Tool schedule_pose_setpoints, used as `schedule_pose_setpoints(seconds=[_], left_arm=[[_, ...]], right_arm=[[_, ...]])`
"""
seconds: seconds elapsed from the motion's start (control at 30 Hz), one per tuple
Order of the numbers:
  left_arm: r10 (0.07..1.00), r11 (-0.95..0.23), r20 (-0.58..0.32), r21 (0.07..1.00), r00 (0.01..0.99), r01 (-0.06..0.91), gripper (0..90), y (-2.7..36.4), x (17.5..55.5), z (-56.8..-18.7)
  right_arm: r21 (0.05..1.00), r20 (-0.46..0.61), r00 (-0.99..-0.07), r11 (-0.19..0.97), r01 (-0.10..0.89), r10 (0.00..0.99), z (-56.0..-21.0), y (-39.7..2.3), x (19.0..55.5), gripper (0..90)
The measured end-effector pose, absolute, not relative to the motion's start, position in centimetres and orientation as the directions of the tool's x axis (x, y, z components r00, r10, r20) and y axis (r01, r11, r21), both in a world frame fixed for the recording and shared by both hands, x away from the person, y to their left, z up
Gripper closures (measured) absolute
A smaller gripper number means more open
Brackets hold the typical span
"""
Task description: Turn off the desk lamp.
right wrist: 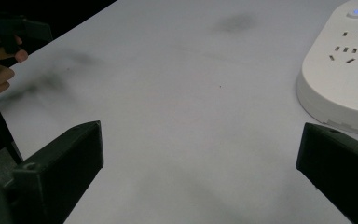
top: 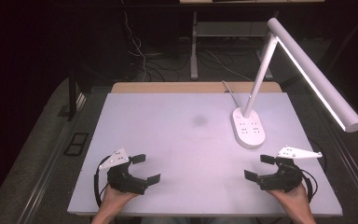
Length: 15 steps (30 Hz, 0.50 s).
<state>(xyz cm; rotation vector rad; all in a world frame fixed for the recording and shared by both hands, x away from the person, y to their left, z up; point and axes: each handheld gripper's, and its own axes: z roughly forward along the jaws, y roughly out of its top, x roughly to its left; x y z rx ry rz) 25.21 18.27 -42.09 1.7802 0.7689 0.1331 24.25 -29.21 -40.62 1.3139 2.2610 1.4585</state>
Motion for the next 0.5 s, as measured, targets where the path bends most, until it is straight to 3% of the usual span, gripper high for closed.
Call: schedule_pose_setpoints(seconds=[0.5], left_arm=[[0.561,-0.155,-0.286,0.886,0.777,0.438,0.0,18.2,25.2,-42.2]], right_arm=[[0.792,0.304,-0.619,0.169,0.586,0.724,-39.0,-29.8,25.2,0.6]])
